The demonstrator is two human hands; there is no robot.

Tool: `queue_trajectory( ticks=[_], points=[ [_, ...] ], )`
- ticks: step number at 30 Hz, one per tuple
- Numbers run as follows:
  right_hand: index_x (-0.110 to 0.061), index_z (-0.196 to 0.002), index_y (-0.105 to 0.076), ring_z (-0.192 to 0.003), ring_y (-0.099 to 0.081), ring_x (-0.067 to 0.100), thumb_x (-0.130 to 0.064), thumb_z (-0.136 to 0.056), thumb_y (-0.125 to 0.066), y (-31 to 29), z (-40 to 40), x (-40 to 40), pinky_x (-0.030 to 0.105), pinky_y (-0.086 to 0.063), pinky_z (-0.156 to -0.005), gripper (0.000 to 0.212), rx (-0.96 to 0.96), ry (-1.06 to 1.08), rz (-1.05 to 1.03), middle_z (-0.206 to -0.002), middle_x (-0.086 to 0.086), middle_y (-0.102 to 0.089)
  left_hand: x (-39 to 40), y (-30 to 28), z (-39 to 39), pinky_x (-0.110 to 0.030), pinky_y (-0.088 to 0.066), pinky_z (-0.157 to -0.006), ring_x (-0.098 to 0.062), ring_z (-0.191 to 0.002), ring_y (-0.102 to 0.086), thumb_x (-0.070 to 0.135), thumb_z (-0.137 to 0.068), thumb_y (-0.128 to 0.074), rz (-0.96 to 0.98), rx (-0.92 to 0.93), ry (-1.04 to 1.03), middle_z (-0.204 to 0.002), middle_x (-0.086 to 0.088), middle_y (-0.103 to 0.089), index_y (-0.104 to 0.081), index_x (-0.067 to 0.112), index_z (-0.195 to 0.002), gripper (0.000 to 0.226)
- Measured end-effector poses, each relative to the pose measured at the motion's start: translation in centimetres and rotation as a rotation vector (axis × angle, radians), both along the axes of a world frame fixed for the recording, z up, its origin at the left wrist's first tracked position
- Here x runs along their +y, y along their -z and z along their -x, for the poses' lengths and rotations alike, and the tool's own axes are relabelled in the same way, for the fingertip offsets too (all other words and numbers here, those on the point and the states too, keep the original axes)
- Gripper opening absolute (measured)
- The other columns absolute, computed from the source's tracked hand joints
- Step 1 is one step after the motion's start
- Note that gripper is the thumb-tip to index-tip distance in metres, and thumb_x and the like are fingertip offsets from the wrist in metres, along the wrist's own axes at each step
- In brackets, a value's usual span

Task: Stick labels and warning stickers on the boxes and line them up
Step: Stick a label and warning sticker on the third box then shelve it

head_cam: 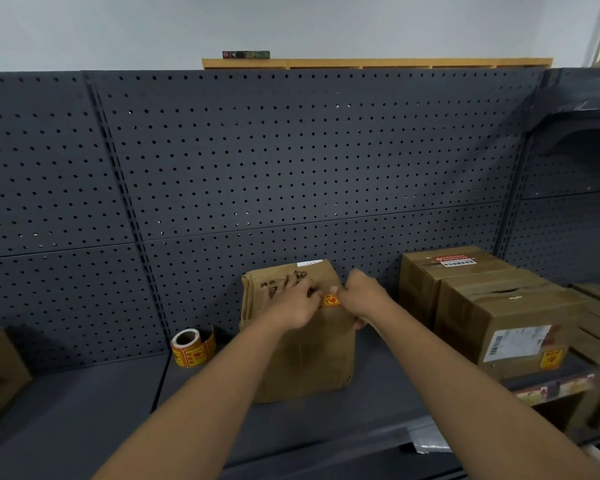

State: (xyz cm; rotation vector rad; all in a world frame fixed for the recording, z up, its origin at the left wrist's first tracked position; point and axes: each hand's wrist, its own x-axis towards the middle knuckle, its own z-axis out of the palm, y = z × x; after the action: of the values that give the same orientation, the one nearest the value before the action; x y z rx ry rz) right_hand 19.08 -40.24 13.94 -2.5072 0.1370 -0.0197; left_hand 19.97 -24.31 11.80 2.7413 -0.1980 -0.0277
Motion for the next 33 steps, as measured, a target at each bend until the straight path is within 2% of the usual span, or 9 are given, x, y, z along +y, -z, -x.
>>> queue_trajectory(
  ticks=[5, 8, 11, 13, 16, 19, 21, 24, 33],
  points=[
    [-0.023, -0.103, -0.043, -0.084, -0.061, 0.025, -0.036, -0.106, -0.044, 0.7, 0.0, 0.5, 0.045, -0.059, -0.077, 0.014, -0.086, -0.027, 0.106, -0.095, 0.003, -0.057, 0.0, 0.0, 0.2, -0.057, 0.002, -0.127, -0.025, -0.16, 0.001, 0.037, -0.111, -0.024, -0.006, -0.015, -0.003, -0.173, -0.003, -0.007, -0.031, 0.036, -0.158, 0.048],
    [-0.022, -0.106, -0.045, -0.09, -0.062, 0.027, -0.027, -0.106, -0.043, 1.1, 0.3, 0.9, 0.044, -0.054, -0.077, 0.005, -0.116, -0.029, 0.186, -0.1, 0.006, -0.061, -0.1, 0.0, 0.3, -0.057, 0.0, -0.127, -0.024, -0.16, 0.0, 0.036, -0.111, -0.024, -0.019, -0.034, -0.009, -0.173, -0.003, -0.009, -0.033, 0.036, -0.157, 0.047],
    [-0.021, -0.115, -0.049, -0.098, -0.062, 0.029, -0.025, -0.104, -0.046, 0.7, 0.3, 1.1, 0.044, -0.052, -0.08, 0.012, -0.105, -0.036, 0.24, -0.109, 0.008, -0.062, 0.0, 0.1, 0.5, -0.057, -0.001, -0.127, -0.023, -0.16, -0.002, 0.04, -0.111, -0.024, -0.017, -0.05, -0.012, -0.173, -0.002, -0.011, -0.034, 0.037, -0.156, 0.047],
    [-0.022, -0.115, -0.05, -0.094, -0.061, 0.028, -0.027, -0.102, -0.048, 0.1, 0.3, 1.0, 0.044, -0.055, -0.083, 0.014, -0.073, -0.058, 0.257, -0.107, 0.007, -0.06, 0.1, 0.2, 0.6, -0.057, -0.002, -0.127, -0.023, -0.16, -0.003, 0.046, -0.11, -0.022, -0.012, -0.055, -0.018, -0.173, -0.002, -0.011, -0.034, 0.037, -0.157, 0.049],
    [-0.022, -0.103, -0.051, -0.072, -0.068, 0.027, -0.03, -0.102, -0.046, -0.5, 0.2, 0.2, 0.045, -0.064, -0.072, 0.009, -0.003, -0.104, 0.187, -0.092, 0.007, -0.062, 0.1, 0.3, 0.6, -0.057, -0.002, -0.127, -0.024, -0.16, -0.003, 0.058, -0.107, -0.02, -0.018, -0.053, -0.024, -0.173, -0.001, -0.011, -0.035, 0.039, -0.155, 0.054],
    [-0.021, -0.095, -0.051, -0.057, -0.071, 0.029, -0.033, -0.107, -0.043, -0.6, 0.2, -0.7, 0.046, -0.066, -0.062, 0.019, 0.032, -0.151, 0.128, -0.079, 0.012, -0.064, 0.1, 0.2, 0.7, -0.057, -0.002, -0.127, -0.024, -0.16, -0.002, 0.057, -0.106, -0.026, -0.026, -0.046, -0.023, -0.173, -0.001, -0.01, -0.036, 0.04, -0.155, 0.053],
    [-0.022, -0.086, -0.049, -0.057, -0.071, 0.029, -0.044, -0.106, -0.047, -0.8, 0.5, -1.0, 0.045, -0.065, -0.059, 0.03, 0.026, -0.181, 0.126, -0.077, 0.012, -0.064, 0.0, 0.1, 0.7, -0.056, -0.002, -0.127, -0.024, -0.16, -0.001, 0.054, -0.106, -0.028, -0.02, -0.044, -0.025, -0.173, -0.001, -0.009, -0.035, 0.04, -0.155, 0.051],
    [-0.02, -0.088, -0.052, -0.058, -0.073, 0.032, -0.052, -0.103, -0.051, -1.2, 1.0, -1.2, 0.045, -0.064, -0.055, 0.035, 0.044, -0.202, 0.082, -0.075, 0.016, -0.066, -0.4, 0.1, 0.8, -0.057, -0.002, -0.127, -0.025, -0.16, -0.002, 0.049, -0.108, -0.027, -0.006, -0.051, -0.045, -0.173, -0.002, -0.01, -0.037, 0.038, -0.155, 0.049],
    [-0.015, -0.108, -0.055, -0.059, -0.069, 0.03, -0.03, -0.109, -0.043, -1.2, 0.7, -1.0, 0.039, -0.062, -0.048, 0.02, 0.092, -0.192, 0.048, -0.08, 0.02, -0.064, 0.1, 0.0, 1.0, -0.057, 0.004, -0.127, -0.025, -0.16, 0.003, 0.041, -0.108, -0.029, 0.034, -0.027, 0.003, -0.174, -0.003, -0.006, -0.032, 0.04, -0.158, 0.05]
  ],
)
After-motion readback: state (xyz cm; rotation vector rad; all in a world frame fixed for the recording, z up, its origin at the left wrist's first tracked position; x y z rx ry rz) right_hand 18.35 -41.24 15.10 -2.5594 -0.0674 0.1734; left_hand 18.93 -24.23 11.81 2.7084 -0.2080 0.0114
